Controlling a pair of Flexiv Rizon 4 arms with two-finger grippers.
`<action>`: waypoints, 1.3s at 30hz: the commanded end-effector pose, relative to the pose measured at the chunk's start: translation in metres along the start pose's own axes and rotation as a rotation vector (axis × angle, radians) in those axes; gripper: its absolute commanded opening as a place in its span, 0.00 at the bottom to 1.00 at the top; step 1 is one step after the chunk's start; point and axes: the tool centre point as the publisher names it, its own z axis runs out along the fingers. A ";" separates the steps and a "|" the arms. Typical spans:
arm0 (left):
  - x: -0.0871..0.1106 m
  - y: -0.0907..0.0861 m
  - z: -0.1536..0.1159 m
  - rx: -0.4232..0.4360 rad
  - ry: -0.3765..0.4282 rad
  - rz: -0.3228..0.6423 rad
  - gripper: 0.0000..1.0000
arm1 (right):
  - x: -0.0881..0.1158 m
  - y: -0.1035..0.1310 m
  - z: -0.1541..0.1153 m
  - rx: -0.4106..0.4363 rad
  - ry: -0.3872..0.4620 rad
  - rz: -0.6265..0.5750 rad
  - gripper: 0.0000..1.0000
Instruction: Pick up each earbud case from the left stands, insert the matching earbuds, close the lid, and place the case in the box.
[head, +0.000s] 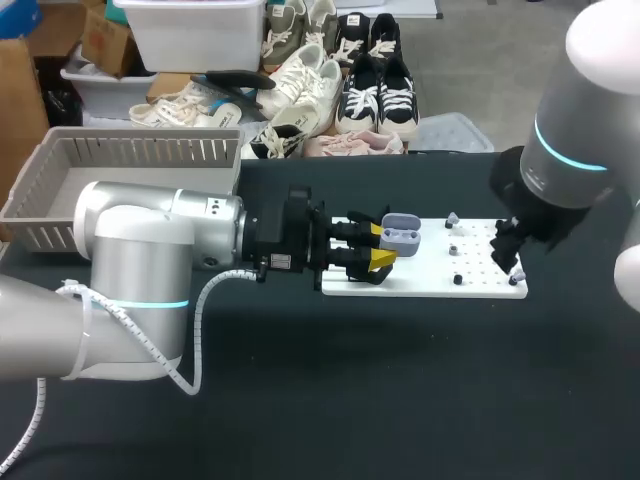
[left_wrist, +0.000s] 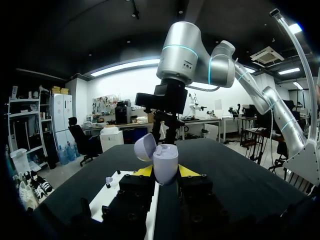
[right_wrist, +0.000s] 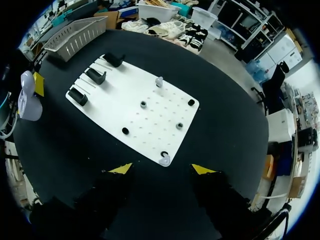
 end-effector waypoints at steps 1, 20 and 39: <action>0.000 -0.002 0.001 -0.008 -0.002 0.002 0.00 | -0.004 0.002 0.005 -0.006 0.024 0.002 0.63; 0.000 -0.002 0.001 -0.008 -0.002 0.002 0.00 | 0.009 0.004 0.026 -0.028 0.110 0.035 0.52; 0.000 -0.002 0.001 -0.008 -0.002 0.002 0.00 | 0.009 -0.001 0.040 -0.026 0.123 0.036 0.47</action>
